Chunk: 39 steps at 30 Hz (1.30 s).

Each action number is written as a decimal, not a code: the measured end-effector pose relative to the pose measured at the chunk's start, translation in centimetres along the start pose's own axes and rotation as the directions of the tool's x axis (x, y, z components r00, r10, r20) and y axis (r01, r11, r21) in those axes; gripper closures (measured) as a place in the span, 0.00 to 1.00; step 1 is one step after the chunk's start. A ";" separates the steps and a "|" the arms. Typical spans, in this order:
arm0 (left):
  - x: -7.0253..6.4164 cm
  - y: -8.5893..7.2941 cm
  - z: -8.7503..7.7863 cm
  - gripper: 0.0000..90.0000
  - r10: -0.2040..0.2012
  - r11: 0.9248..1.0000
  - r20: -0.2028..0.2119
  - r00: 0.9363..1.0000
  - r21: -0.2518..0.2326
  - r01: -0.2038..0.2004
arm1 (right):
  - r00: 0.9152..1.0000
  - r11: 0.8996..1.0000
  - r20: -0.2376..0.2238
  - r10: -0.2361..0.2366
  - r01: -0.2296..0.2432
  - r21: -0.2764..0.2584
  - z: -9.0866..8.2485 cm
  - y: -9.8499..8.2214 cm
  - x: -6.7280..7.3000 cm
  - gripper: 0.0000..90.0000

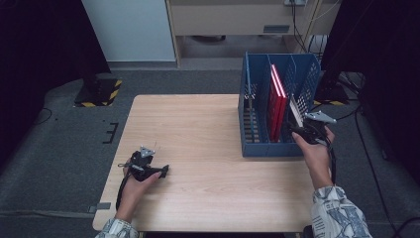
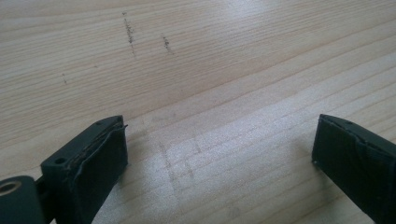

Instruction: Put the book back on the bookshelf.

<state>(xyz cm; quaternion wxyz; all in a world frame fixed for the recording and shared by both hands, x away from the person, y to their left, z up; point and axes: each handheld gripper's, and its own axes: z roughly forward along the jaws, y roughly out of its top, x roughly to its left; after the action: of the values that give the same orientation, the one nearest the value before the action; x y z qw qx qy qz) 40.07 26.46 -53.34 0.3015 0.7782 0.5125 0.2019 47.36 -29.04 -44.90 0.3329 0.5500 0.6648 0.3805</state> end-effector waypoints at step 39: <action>0.0 0.0 0.0 0.03 0.001 1.000 0.003 1.000 -0.001 -0.001 | 0.998 1.000 -0.065 -0.018 0.020 0.018 -1.7 0.2 0.1 0.12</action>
<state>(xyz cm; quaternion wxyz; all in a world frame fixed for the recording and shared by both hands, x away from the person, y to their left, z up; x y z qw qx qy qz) 40.06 26.44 -53.36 0.3024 0.7786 0.5116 0.2013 45.97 -29.13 -43.94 0.3098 0.5341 0.6839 0.3888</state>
